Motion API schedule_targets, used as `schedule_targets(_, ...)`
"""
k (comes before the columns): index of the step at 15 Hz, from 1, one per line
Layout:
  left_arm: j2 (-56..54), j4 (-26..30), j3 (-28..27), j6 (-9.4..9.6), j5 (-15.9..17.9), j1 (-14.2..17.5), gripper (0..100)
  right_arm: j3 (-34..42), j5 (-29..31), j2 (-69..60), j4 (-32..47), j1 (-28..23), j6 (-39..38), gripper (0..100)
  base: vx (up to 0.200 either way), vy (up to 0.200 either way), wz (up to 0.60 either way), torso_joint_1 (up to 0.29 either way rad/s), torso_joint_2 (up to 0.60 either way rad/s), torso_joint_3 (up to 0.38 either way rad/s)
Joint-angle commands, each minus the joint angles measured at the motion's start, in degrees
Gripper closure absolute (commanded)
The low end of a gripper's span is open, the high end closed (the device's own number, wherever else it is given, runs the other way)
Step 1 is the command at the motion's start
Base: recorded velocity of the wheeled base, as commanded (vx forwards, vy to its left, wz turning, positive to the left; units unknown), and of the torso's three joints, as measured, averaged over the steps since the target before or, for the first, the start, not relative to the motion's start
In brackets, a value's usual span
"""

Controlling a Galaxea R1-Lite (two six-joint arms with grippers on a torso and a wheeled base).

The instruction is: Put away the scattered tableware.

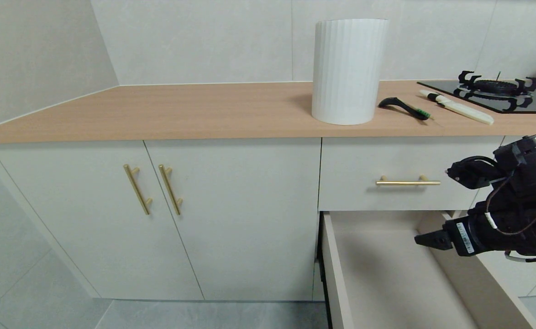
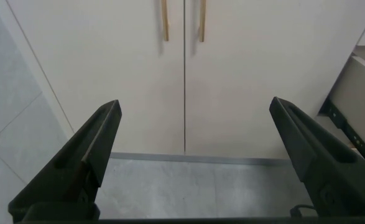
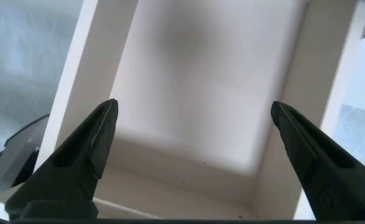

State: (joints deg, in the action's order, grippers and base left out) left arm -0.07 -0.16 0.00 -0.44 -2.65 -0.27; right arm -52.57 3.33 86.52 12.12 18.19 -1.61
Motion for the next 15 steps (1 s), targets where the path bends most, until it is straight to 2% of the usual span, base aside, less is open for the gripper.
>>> schedule_targets(1, 0.1, 0.0, 0.0, 0.0, 0.0, 0.0, 0, 0.1, 0.0, -1.0, -0.1, -0.2, 0.0, 0, 0.0, 0.0, 0.0, 0.0, 0.0, 0.0)
schedule_targets(3, 0.1, 0.0, 0.0, 0.0, 0.0, 0.0, 0, 0.1, 0.0, -1.2, -0.2, -0.2, 0.1, 0, 0.0, 0.0, 0.0, 0.016, -0.07, -0.052)
schedule_targets(7, 0.1, 0.0, 0.0, -0.09, 0.0, 0.0, 0, 1.3, 0.1, -1.4, -2.2, -0.2, 0.3, 0, 0.0, 0.0, 0.0, 0.086, -0.27, -0.255)
schedule_targets(15, 0.1, 0.0, 0.0, 0.0, 0.0, 0.0, 0, 1.3, 0.2, -1.4, -2.4, -0.2, 0.3, 0, 0.0, 0.0, 0.0, 0.174, -0.5, -0.291)
